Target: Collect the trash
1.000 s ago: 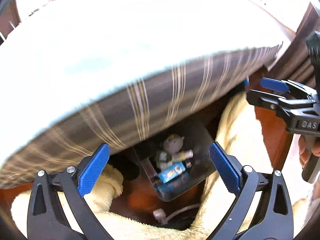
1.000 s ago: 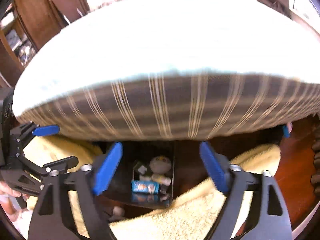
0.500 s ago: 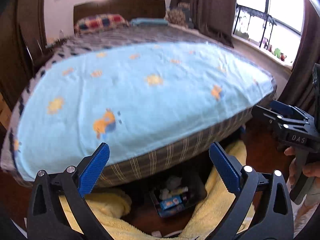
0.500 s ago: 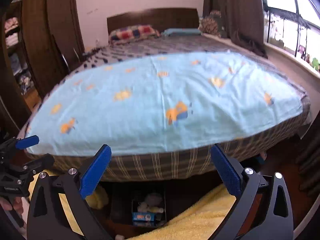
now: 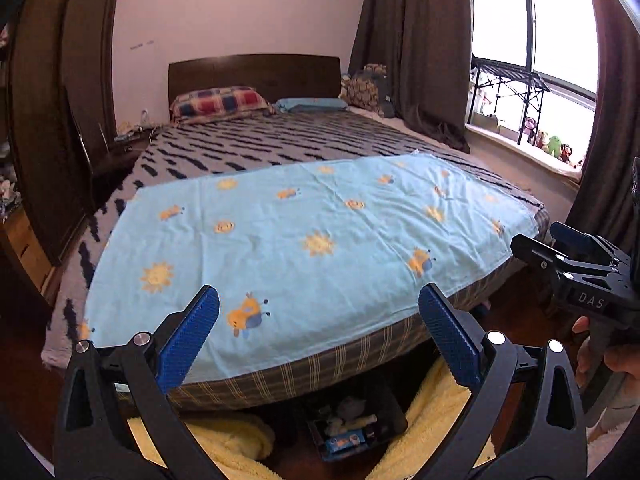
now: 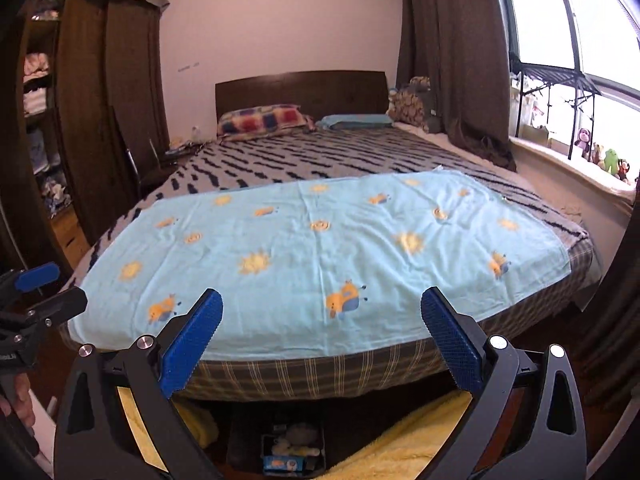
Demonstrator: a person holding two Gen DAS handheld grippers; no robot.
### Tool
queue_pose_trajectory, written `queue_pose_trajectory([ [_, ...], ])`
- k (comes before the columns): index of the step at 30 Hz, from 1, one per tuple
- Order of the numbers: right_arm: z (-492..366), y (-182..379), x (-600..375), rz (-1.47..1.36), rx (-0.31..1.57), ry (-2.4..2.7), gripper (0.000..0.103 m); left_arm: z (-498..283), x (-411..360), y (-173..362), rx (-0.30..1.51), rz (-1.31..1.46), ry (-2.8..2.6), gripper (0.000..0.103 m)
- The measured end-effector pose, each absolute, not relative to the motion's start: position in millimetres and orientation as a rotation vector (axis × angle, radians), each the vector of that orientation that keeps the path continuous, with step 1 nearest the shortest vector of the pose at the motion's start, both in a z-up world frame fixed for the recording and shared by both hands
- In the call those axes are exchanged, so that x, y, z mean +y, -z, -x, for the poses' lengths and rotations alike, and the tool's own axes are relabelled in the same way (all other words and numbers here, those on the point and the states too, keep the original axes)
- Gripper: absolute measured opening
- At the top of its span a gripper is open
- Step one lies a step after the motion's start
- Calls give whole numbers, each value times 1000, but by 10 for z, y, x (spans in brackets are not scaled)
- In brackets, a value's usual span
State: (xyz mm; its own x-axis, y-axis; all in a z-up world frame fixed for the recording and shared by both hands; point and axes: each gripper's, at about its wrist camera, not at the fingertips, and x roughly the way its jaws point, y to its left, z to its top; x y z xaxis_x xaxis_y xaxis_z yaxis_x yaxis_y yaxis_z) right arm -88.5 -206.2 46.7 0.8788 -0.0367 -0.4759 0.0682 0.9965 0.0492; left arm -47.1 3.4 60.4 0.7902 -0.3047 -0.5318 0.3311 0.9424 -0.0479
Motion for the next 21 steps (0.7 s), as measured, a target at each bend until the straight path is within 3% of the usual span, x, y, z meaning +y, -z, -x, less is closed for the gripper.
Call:
queue_pose_trajectory([
  [21, 1224, -1007, -1943, -15, 357, 51, 100, 764, 147, -1036, 462, -26, 282, 95],
])
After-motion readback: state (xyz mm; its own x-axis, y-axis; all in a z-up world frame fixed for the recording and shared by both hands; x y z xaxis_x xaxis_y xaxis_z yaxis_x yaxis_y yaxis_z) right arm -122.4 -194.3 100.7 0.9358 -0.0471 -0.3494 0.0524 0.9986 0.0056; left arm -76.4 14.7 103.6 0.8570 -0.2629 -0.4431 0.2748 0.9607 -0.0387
